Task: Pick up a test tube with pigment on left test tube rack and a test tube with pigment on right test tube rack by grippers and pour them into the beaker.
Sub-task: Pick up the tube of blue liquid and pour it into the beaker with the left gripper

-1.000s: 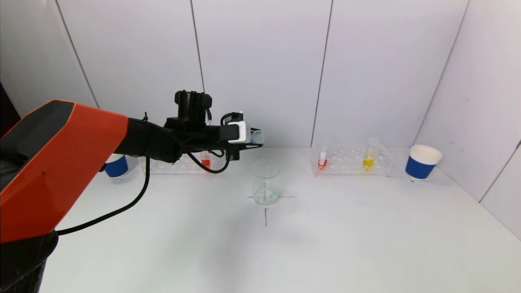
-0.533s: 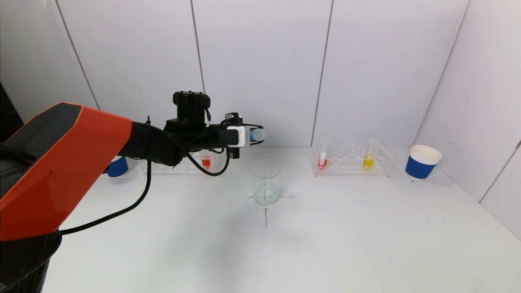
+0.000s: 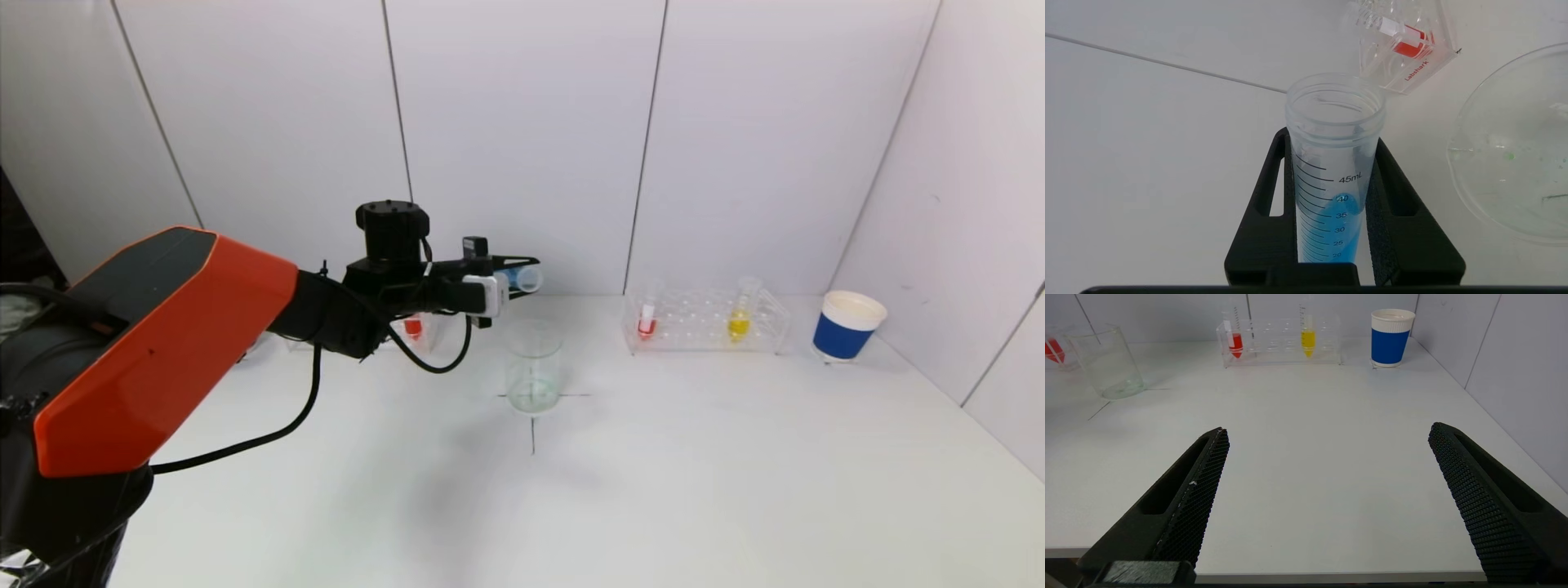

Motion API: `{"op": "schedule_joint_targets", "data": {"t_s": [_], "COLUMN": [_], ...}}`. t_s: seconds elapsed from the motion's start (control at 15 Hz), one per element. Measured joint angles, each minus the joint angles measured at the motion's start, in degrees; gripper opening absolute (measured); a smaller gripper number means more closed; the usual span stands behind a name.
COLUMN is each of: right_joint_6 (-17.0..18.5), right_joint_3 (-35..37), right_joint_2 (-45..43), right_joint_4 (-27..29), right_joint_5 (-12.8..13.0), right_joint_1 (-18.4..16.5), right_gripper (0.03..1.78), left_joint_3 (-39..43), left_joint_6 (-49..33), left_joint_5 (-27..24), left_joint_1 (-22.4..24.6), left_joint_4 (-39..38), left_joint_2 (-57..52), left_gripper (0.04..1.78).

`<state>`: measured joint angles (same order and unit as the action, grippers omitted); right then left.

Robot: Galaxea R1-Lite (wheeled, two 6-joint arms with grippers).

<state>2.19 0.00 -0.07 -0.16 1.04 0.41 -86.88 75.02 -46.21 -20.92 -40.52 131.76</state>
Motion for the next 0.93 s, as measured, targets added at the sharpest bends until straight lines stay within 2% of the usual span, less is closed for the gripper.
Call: {"op": "schedule_joint_targets", "data": {"t_s": [0.33,0.93], "right_joint_6": [0.0,0.0], "right_joint_3": [0.0,0.0], "right_joint_2": [0.0,0.0], "right_joint_4": [0.0,0.0], "right_joint_5": [0.0,0.0], "right_joint_1": [0.0,0.0], "right_gripper": [1.77,1.77], "left_joint_3": [0.1,0.4], "left_joint_6": [4.9,8.5], "left_joint_5": [-0.8,-0.9], "left_joint_1": [0.0,0.1], "left_joint_4": [-0.2,-0.2], "left_joint_2": [1.4,2.1], "left_gripper": [0.48,0.48]}}
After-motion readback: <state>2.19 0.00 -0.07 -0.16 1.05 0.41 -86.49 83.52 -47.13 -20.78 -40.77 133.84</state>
